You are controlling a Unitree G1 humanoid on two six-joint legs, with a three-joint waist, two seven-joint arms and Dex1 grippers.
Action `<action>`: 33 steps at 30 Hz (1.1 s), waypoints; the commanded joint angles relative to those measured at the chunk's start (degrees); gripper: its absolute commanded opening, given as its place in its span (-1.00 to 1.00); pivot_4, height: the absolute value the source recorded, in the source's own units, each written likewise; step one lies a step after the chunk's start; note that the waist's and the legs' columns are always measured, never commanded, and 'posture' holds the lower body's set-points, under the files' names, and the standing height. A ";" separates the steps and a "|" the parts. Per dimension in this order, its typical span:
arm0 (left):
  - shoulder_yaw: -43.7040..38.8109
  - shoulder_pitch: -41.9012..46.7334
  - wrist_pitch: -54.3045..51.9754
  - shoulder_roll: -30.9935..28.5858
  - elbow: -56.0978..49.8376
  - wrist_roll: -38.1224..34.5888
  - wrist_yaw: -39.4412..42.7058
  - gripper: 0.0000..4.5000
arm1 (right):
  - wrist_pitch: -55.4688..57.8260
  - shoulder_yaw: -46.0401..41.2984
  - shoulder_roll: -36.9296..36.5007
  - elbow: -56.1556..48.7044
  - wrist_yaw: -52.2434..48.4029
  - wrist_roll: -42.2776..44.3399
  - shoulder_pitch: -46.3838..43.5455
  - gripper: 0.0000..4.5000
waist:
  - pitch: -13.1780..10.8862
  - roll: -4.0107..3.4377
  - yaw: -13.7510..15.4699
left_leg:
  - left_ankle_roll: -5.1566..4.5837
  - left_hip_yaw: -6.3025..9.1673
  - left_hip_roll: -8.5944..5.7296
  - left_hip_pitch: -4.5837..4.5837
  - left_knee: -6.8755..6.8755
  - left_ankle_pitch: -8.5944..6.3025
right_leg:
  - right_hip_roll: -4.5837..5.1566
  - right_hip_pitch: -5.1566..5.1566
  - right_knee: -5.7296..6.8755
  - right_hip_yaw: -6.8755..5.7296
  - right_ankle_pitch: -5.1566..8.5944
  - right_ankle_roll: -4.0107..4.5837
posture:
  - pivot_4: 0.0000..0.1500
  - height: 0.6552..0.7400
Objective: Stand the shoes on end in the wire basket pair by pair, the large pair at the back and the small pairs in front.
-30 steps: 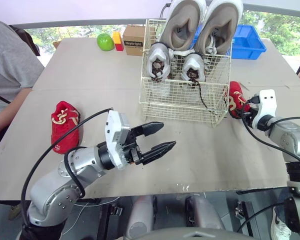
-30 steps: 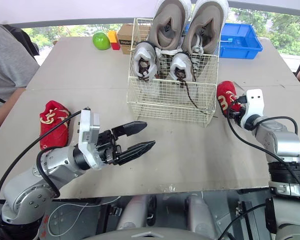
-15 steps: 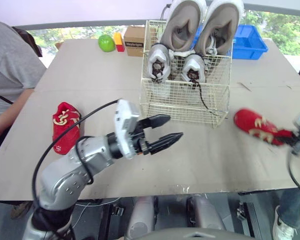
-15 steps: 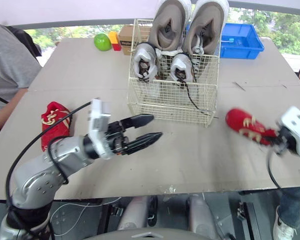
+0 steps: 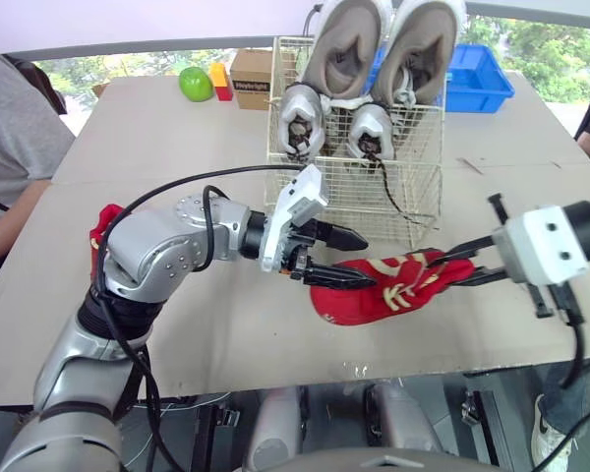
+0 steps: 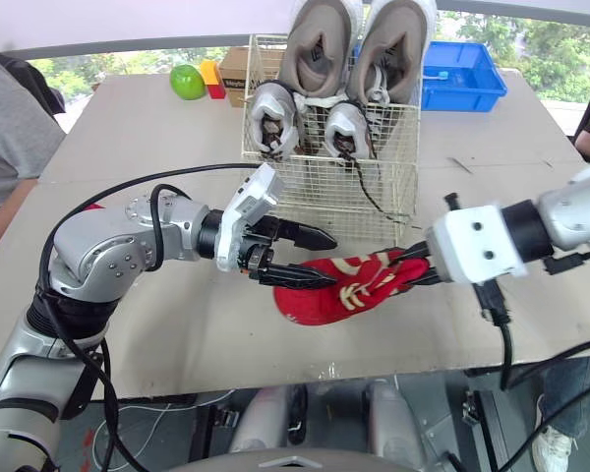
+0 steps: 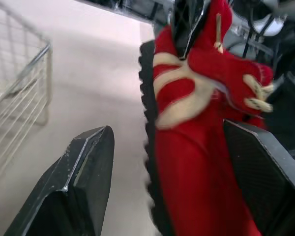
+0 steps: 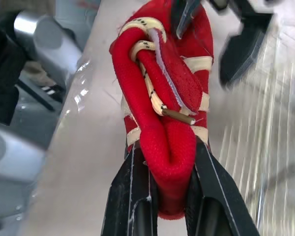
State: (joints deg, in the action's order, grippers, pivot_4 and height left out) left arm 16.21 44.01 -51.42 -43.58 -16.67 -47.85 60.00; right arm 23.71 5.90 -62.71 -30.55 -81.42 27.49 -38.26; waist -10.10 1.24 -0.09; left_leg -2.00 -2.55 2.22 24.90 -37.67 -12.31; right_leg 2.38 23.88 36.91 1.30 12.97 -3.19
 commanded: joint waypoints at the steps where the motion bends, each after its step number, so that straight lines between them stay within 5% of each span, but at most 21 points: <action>1: 2.70 1.98 3.15 -1.73 -0.20 5.78 6.03 0.68 | 0.79 0.44 1.76 -1.09 0.33 1.03 -4.55 -0.99 | 0.00 0.01 0.50 | 0.01 0.01 0.00 0.07 0.01 0.00 | 0.00 0.03 -0.05 -0.02 0.01 -0.02 | 1.00 1.00; 4: 3.12 2.10 3.00 -2.17 -0.23 7.40 8.37 0.68 | 0.71 0.77 2.83 -1.51 0.49 1.00 -5.40 -0.99 | -0.01 0.00 0.91 | 0.02 -0.09 0.01 0.08 0.03 -0.03 | 0.05 0.03 -0.08 -0.02 0.05 -0.10 | 1.00 1.00; 5: 3.21 2.08 3.02 -2.31 -0.23 7.91 9.05 0.44 | 0.62 0.76 3.15 -1.51 0.55 0.94 -5.55 -1.00 | -0.01 0.00 0.92 | 0.00 -0.09 0.01 0.10 0.03 -0.04 | 0.06 0.04 -0.07 -0.05 0.06 -0.11 | 1.00 1.00; 6: 3.14 1.98 2.63 -2.34 -0.17 8.13 9.37 0.42 | 0.35 0.84 3.59 -1.41 0.66 0.73 -5.77 -1.00 | -0.01 0.00 0.90 | 0.00 -0.08 0.01 0.11 0.03 -0.05 | 0.06 0.05 -0.06 -0.07 0.06 -0.11 | 1.00 1.00; 13: 1.94 0.71 -0.92 -1.86 -1.21 7.08 9.74 -0.98 | -1.80 2.03 7.42 0.71 1.73 -2.07 -7.42 -1.00 | -0.01 0.00 0.76 | -0.02 -0.12 0.01 -0.05 -0.04 -0.04 | 0.06 0.01 0.18 -0.03 0.13 0.04 | 1.00 1.00; 16: 0.07 0.16 -2.34 -1.00 -2.21 6.18 8.45 -0.98 | 2.70 2.53 8.42 1.64 2.67 -1.17 -8.47 -1.00 | -0.02 -0.01 0.77 | -0.02 -0.11 0.02 -0.05 -0.22 -0.04 | 0.06 0.02 0.40 -0.03 0.18 0.11 | 1.00 1.00; 22: -9.21 -2.54 -3.56 3.85 -4.23 3.37 0.31 -1.00 | 5.18 -1.37 6.14 2.93 8.26 -5.67 -2.46 0.23 | -0.03 0.02 0.94 | -0.03 -0.07 0.03 0.00 -0.54 -0.05 | 0.09 0.01 0.67 -0.04 0.20 0.11 | 1.00 1.00; 23: -11.90 -3.25 -3.39 5.49 -4.92 2.43 -2.66 -1.00 | 9.85 -5.17 3.30 1.68 8.65 -4.23 1.48 0.30 | -0.03 0.02 0.96 | -0.03 -0.08 0.02 0.02 -0.58 -0.05 | 0.09 0.02 0.71 -0.04 0.20 0.11 | 1.00 1.00; 28: -22.81 -3.85 -3.00 13.03 -7.90 -1.68 -16.46 -1.00 | 34.26 -25.15 0.67 -6.66 17.12 3.73 17.50 0.30 | -0.05 0.07 1.52 | -0.04 0.08 0.02 0.14 -0.66 -0.05 | 0.38 0.00 0.79 -0.19 0.11 -0.17 | 1.00 1.00; 33: -22.24 -6.13 7.12 17.31 -9.67 6.65 -23.32 -1.00 | 55.82 -35.22 19.21 -14.04 34.64 18.55 10.15 0.30 | -0.01 0.10 0.05 | -0.05 0.28 -0.06 -0.23 -0.63 -0.06 | 0.25 -0.20 0.85 -0.06 0.10 -0.17 | 1.00 1.00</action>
State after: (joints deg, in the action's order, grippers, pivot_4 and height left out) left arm -6.42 38.13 -50.51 -26.81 -24.76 -45.33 38.00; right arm 74.53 -25.57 -48.57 -42.03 -53.58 42.17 -24.49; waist -10.11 1.34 -0.04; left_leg -2.05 -2.28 2.16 24.61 -38.26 -12.37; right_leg 2.58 23.66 37.77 1.26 13.08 -3.34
